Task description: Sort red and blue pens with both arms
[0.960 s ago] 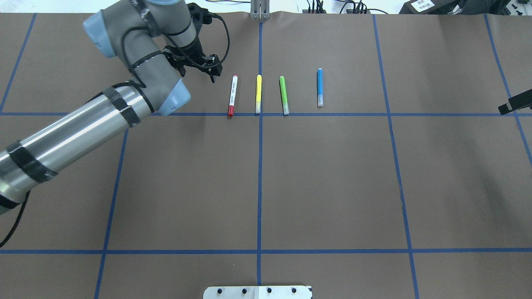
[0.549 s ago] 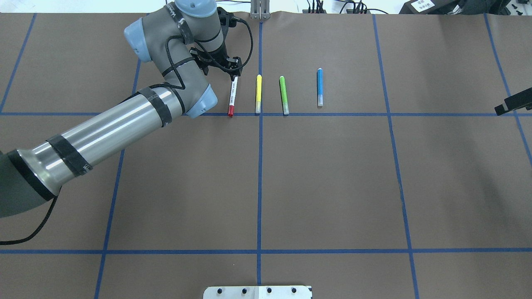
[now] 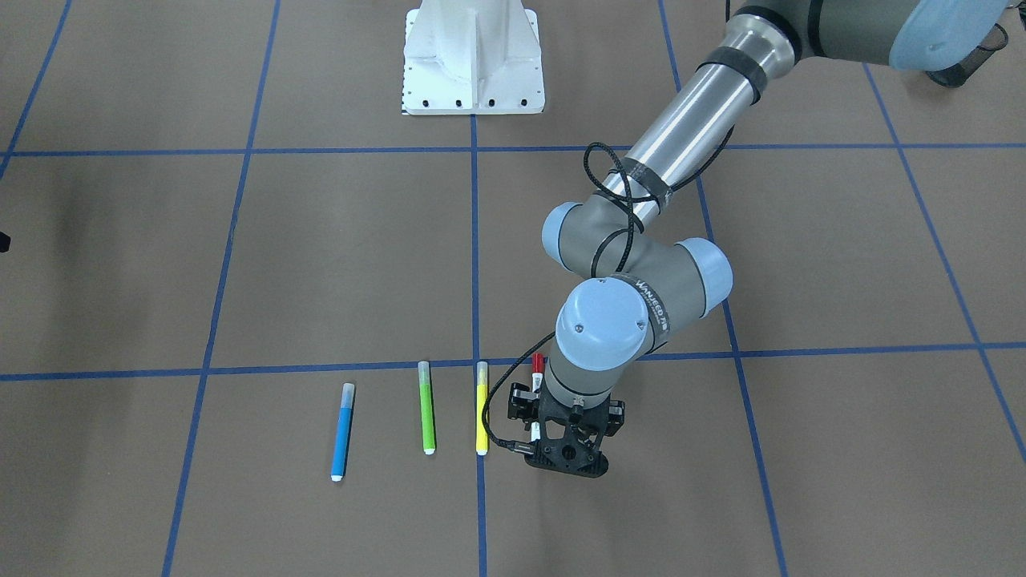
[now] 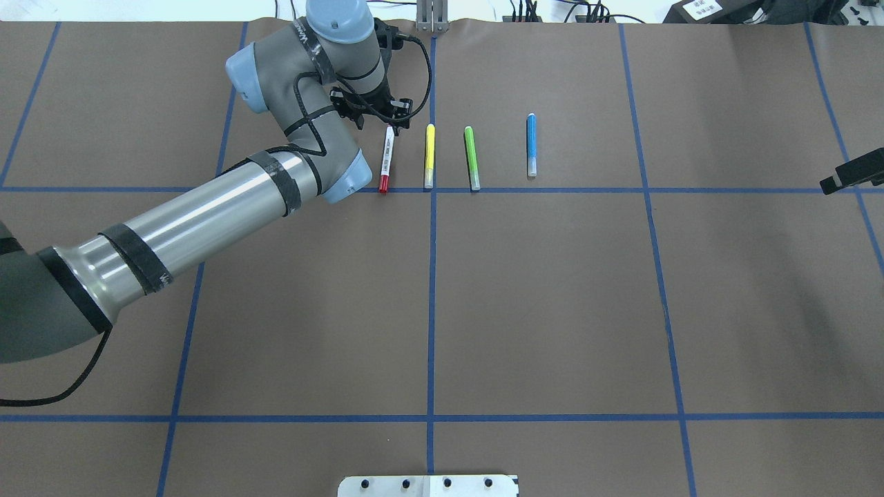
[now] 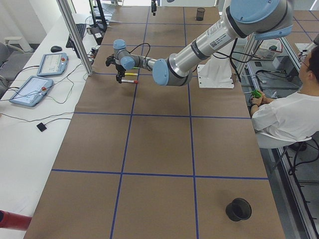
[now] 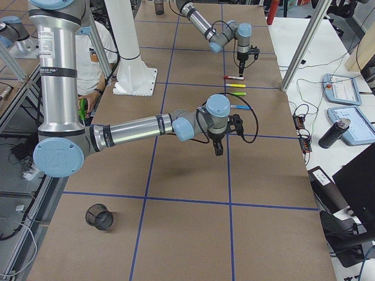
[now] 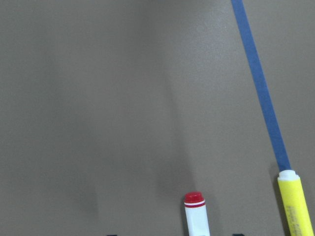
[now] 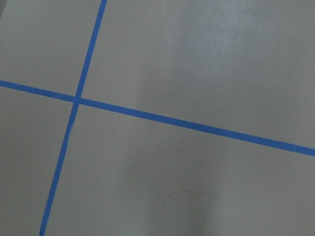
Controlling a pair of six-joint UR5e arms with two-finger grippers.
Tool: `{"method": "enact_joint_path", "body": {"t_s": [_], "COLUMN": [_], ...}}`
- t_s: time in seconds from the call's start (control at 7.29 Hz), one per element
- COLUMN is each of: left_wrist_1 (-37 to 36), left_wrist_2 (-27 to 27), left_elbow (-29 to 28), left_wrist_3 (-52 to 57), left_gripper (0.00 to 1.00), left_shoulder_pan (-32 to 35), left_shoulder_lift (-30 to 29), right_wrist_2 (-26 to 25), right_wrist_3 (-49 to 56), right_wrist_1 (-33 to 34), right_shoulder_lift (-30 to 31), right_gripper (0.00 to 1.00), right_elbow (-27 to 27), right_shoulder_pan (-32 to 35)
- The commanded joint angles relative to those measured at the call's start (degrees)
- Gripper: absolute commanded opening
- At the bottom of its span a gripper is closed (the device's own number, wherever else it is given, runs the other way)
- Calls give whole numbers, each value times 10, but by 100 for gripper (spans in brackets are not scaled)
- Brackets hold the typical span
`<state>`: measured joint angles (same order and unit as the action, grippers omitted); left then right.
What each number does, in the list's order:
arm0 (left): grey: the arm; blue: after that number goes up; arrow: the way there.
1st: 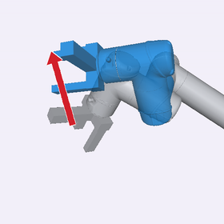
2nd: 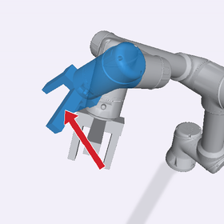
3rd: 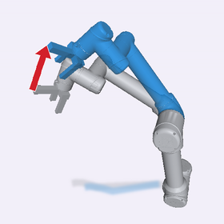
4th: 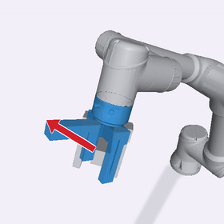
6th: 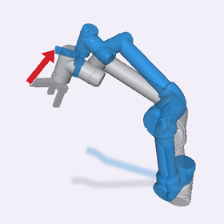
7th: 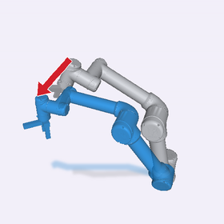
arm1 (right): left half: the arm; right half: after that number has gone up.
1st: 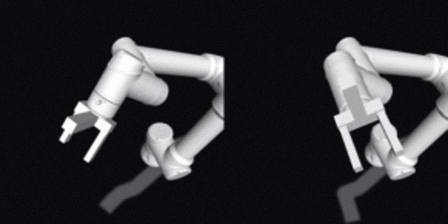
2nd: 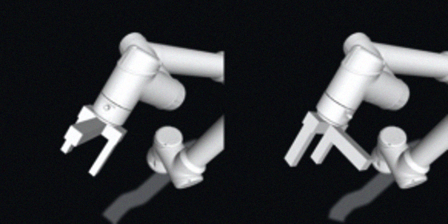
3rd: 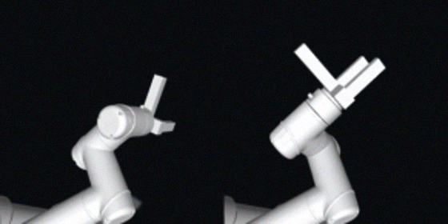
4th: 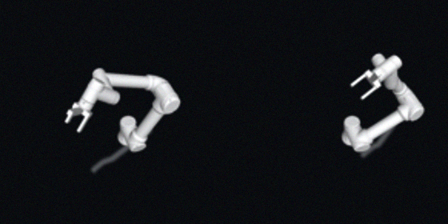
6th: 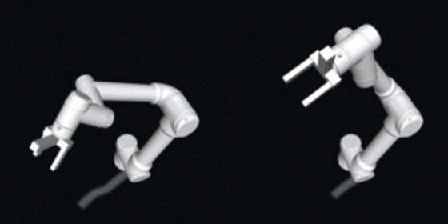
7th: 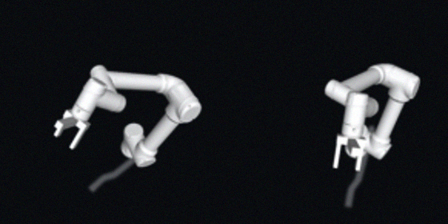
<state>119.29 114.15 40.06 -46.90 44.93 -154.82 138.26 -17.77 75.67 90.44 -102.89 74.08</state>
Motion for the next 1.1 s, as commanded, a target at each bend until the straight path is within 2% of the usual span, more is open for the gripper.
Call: {"method": "enact_joint_path", "body": {"t_s": [0.0,0.69,0.96], "left_wrist_1": [2,3,3], "left_wrist_2": [-13,-31,-31], "left_elbow": [-2,-2,-2], "left_wrist_3": [-9,-17,-18], "left_gripper": [56,56,53], "left_shoulder_pan": [-8,-20,-21], "left_shoulder_lift": [-1,-1,0], "right_wrist_2": [0,-1,-1], "right_wrist_3": [0,1,1], "right_wrist_1": [1,0,0], "right_shoulder_lift": [0,0,0], "right_gripper": [100,100,100], "right_elbow": [2,7,7], "right_shoulder_pan": [-1,-2,-2]}}
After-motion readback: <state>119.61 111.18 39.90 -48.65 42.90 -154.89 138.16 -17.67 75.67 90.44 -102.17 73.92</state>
